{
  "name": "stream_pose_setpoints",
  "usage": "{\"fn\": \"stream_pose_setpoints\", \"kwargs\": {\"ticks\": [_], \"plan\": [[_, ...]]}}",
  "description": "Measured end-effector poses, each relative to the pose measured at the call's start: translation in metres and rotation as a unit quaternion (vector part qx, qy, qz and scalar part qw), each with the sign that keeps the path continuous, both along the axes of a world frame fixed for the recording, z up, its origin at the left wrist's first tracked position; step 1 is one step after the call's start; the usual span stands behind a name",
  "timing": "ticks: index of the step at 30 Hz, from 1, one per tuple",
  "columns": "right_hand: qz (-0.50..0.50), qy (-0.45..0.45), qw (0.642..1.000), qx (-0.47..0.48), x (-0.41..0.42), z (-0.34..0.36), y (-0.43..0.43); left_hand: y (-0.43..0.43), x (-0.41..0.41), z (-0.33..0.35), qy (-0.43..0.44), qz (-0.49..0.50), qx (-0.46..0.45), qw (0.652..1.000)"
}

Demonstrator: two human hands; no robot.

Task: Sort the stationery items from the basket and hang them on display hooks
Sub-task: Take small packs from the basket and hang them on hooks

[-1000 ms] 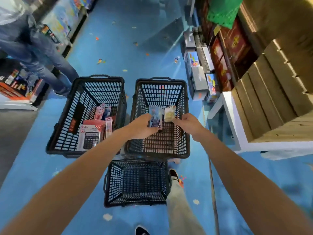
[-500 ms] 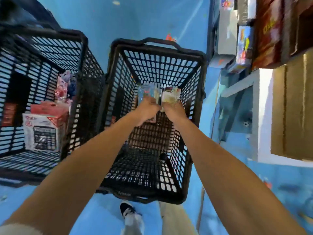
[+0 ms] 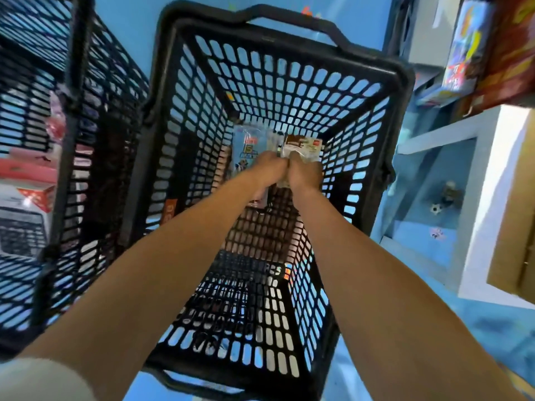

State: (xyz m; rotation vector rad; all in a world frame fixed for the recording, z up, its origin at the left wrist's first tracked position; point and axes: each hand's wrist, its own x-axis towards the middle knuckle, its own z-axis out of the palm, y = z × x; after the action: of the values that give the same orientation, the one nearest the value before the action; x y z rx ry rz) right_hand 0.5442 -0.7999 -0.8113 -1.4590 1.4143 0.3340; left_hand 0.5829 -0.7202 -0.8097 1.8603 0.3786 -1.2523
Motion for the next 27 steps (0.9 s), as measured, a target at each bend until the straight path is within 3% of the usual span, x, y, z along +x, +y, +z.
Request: {"fn": "stream_pose_setpoints", "kwargs": {"ticks": [9,20,27], "plan": [[-0.069,0.0,0.995,0.077,-0.014,0.013,0.006,0.011,-0.016,0.004,0.024,0.0,-0.019,1.0],[-0.004,-0.052,0.989,0.139,-0.063,0.085,0.043,0.074,-0.041,0.071,0.023,0.06,-0.052,0.997],[0.022,-0.116,0.981,0.152,-0.106,0.146,0.096,0.143,-0.086,0.132,-0.038,0.052,-0.097,0.993]]}}
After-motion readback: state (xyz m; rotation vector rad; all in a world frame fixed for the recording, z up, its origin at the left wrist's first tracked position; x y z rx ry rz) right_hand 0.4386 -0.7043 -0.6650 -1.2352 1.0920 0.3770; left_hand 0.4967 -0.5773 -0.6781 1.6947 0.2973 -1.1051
